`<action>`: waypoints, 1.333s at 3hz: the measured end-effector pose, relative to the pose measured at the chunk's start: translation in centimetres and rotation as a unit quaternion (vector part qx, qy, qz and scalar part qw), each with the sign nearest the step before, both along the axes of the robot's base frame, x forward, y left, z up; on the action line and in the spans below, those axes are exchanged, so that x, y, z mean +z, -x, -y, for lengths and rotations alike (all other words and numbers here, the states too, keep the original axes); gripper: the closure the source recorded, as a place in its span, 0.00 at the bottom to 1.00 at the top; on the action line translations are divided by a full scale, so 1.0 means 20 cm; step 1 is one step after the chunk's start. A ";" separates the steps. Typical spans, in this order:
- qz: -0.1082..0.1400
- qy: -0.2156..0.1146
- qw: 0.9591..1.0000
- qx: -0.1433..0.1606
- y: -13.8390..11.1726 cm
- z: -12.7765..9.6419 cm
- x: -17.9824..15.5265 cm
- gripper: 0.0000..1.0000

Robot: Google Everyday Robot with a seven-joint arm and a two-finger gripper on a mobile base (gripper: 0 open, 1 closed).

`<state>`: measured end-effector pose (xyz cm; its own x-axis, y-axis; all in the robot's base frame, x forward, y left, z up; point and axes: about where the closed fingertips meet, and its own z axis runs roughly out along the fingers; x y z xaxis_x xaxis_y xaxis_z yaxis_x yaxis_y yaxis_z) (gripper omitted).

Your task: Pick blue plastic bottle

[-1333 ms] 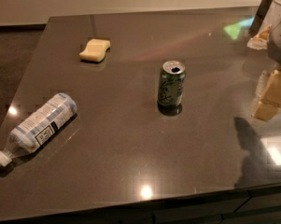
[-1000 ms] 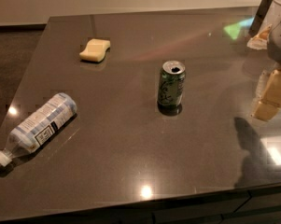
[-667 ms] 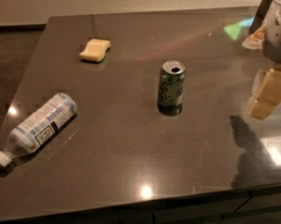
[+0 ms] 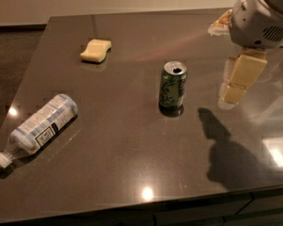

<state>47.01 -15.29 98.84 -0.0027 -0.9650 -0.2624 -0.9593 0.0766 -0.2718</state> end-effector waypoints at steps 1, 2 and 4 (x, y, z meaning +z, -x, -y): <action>0.011 -0.007 0.998 0.061 -0.07 -0.20 0.03 0.00; 0.013 0.003 0.991 0.132 -0.11 -0.41 0.02 0.00; 0.012 0.047 0.962 0.268 -0.10 -0.78 -0.05 0.00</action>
Offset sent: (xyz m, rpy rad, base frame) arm 0.0301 0.1315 -0.0058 -0.0354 -0.0051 0.4473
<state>48.94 0.29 97.80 0.5062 -0.8458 -0.1685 -0.8479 -0.4524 -0.2763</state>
